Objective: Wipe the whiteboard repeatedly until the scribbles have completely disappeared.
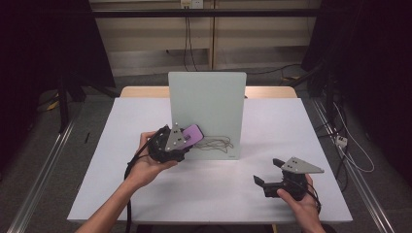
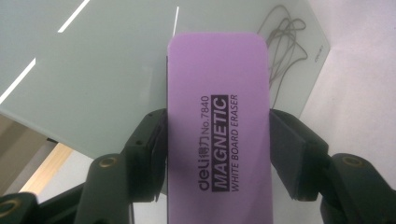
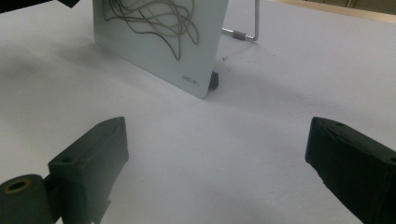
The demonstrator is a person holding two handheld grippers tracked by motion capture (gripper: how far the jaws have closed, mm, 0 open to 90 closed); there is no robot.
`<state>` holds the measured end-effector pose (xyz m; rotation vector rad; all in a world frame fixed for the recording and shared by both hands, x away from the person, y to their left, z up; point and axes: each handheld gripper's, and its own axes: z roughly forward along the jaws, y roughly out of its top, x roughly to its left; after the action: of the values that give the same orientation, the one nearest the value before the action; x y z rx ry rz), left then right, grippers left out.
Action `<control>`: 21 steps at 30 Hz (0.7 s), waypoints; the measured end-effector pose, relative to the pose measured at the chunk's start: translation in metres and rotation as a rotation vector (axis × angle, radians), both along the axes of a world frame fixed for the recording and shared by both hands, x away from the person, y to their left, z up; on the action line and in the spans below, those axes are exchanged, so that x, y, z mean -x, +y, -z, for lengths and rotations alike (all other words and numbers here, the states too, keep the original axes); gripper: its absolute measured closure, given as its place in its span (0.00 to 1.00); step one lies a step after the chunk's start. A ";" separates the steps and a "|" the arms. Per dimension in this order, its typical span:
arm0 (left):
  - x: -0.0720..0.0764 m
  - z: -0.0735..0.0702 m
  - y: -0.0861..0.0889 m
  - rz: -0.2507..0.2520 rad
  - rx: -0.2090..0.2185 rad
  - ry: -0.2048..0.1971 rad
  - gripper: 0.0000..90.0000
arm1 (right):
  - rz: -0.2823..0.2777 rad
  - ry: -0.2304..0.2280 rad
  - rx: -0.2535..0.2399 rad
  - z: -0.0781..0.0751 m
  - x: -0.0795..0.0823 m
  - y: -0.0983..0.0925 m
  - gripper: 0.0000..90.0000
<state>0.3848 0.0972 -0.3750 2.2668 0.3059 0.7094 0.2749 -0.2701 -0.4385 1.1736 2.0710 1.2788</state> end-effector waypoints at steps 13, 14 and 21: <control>-0.002 0.008 -0.002 -0.011 -0.011 0.019 0.46 | -0.003 0.000 -0.002 0.000 0.000 0.000 0.06; -0.002 0.008 -0.002 -0.013 -0.013 0.022 0.46 | -0.004 0.000 -0.001 0.000 0.000 0.000 0.06; -0.001 0.012 -0.004 -0.019 -0.029 0.034 0.45 | -0.005 0.001 -0.001 0.000 0.000 0.000 0.06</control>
<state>0.3858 0.0931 -0.3872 2.3081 0.3360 0.6893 0.2745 -0.2699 -0.4383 1.1705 2.0748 1.2818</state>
